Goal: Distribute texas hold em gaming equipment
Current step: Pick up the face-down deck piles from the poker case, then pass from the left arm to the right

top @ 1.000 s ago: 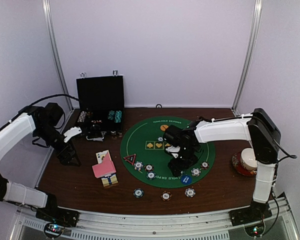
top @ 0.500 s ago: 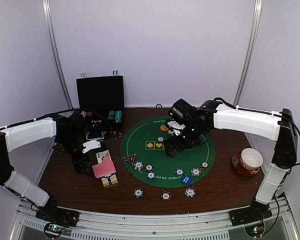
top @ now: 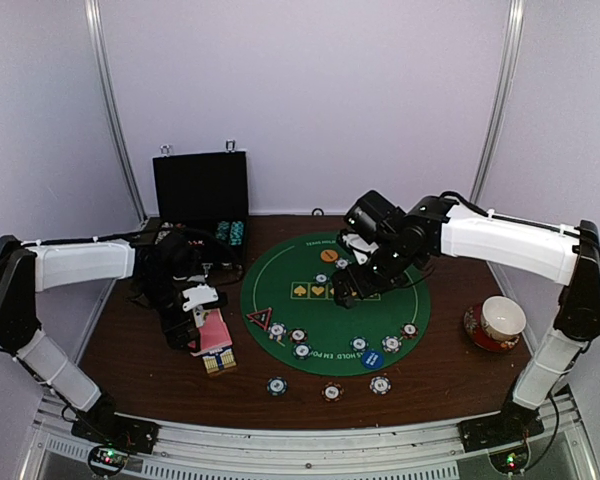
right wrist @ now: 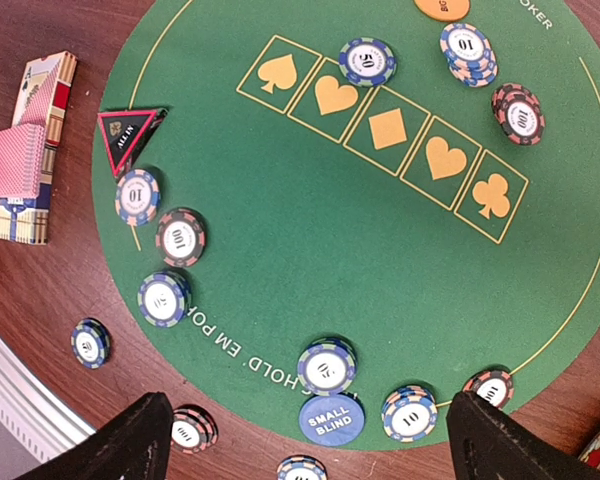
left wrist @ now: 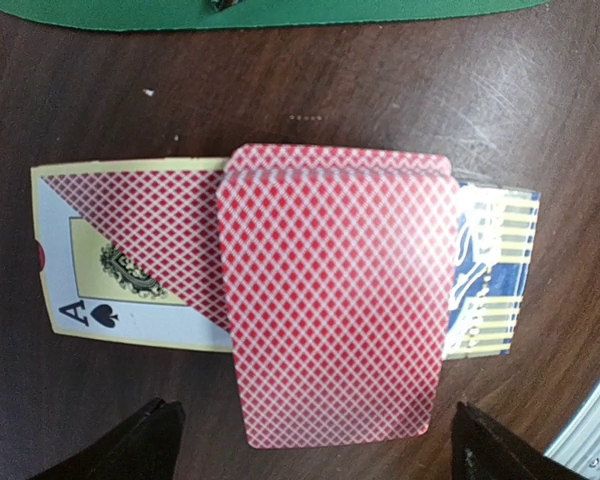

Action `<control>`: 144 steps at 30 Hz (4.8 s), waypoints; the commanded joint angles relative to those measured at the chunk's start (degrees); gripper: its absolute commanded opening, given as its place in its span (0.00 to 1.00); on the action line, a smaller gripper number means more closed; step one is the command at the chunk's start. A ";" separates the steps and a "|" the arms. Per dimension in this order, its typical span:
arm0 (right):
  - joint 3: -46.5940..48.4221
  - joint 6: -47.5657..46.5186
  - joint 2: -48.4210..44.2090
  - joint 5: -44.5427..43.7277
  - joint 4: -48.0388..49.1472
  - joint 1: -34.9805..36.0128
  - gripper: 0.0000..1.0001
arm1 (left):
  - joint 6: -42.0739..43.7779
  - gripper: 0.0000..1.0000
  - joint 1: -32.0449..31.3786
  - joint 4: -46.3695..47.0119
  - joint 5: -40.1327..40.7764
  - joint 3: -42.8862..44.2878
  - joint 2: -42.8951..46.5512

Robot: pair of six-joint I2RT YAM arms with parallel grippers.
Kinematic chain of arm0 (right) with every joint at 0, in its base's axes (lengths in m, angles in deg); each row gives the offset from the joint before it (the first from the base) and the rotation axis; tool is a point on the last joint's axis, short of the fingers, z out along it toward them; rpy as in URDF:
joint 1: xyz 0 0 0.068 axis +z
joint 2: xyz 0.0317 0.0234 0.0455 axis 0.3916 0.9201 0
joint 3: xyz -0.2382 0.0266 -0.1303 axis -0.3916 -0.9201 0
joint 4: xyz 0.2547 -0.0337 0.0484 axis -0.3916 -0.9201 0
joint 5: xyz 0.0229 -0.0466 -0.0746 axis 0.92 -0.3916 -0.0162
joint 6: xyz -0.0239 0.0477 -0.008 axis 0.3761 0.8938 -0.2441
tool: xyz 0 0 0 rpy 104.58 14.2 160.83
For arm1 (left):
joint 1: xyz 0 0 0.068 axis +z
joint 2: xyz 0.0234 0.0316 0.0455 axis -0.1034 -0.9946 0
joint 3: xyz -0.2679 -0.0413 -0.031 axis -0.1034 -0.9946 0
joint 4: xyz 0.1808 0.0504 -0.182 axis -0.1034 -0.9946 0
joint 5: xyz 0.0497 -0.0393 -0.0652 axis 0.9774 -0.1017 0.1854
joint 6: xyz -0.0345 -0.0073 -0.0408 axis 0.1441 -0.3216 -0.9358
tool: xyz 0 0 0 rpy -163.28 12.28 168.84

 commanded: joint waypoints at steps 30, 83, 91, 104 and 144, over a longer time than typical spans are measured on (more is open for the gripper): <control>-1.70 0.85 -2.91 -0.72 -0.62 -0.35 0.99 | -0.26 0.98 -1.78 2.57 0.73 -2.51 -2.19; -5.83 1.73 -3.54 3.65 2.44 -0.37 0.95 | -2.23 0.66 -3.12 4.68 2.88 -3.09 -5.37; -5.94 1.65 -3.26 4.63 2.68 -0.32 0.92 | -2.37 0.44 -3.10 4.87 3.20 -3.63 -4.80; -6.04 1.81 -3.37 5.94 3.46 -0.37 0.91 | -2.11 0.03 -3.12 2.90 3.23 -2.77 -2.26; -3.34 41.14 12.89 51.50 61.44 -0.72 0.99 | 0.33 0.00 -5.74 -16.84 -9.20 22.52 2.66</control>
